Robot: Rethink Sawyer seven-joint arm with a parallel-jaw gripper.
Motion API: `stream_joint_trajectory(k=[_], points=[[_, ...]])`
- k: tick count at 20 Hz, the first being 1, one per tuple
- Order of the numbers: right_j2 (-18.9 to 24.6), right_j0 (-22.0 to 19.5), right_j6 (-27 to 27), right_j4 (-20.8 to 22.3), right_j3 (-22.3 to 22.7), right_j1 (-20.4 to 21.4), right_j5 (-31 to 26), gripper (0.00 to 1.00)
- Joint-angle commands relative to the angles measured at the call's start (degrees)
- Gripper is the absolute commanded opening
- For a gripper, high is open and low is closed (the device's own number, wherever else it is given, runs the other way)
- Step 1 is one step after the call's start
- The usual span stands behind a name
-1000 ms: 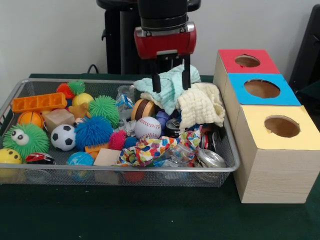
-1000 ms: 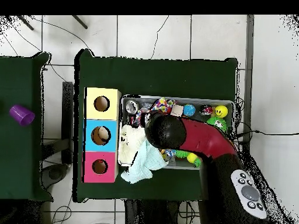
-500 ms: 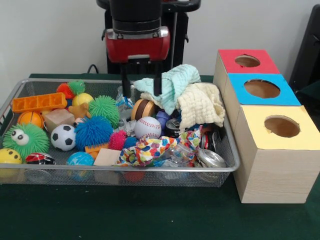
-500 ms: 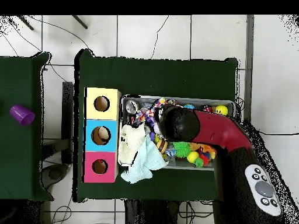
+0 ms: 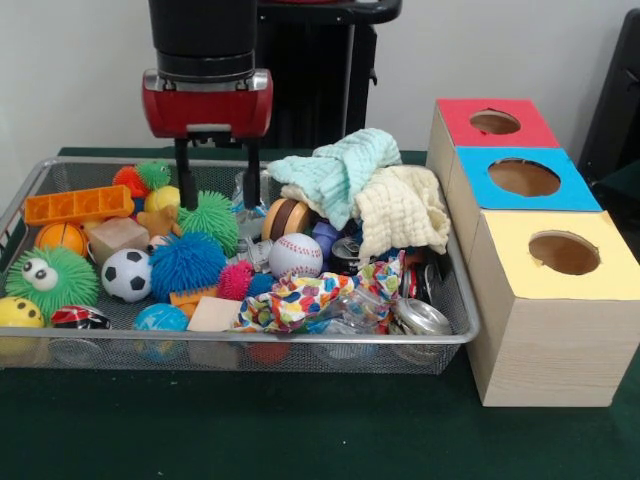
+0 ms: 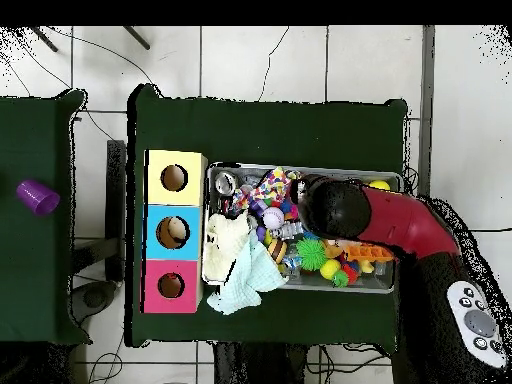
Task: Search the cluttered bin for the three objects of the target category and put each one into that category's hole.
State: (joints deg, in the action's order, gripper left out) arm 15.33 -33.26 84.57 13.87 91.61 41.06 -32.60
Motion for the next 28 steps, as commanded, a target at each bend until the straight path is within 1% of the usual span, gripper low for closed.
stream_joint_trajectory(k=[1,9,16,23,28], points=[[2.9,0.0,-4.3,4.2,-2.5,-4.1,-4.0,1.0],[2.6,0.9,-2.0,5.7,-2.2,-5.0,-1.9,1.0],[1.7,2.6,0.7,8.1,-2.5,-7.0,1.7,1.0],[1.6,3.1,1.5,8.6,-2.4,-7.0,2.0,1.0],[1.7,3.1,1.6,8.9,-3.6,-9.0,2.7,1.0]])
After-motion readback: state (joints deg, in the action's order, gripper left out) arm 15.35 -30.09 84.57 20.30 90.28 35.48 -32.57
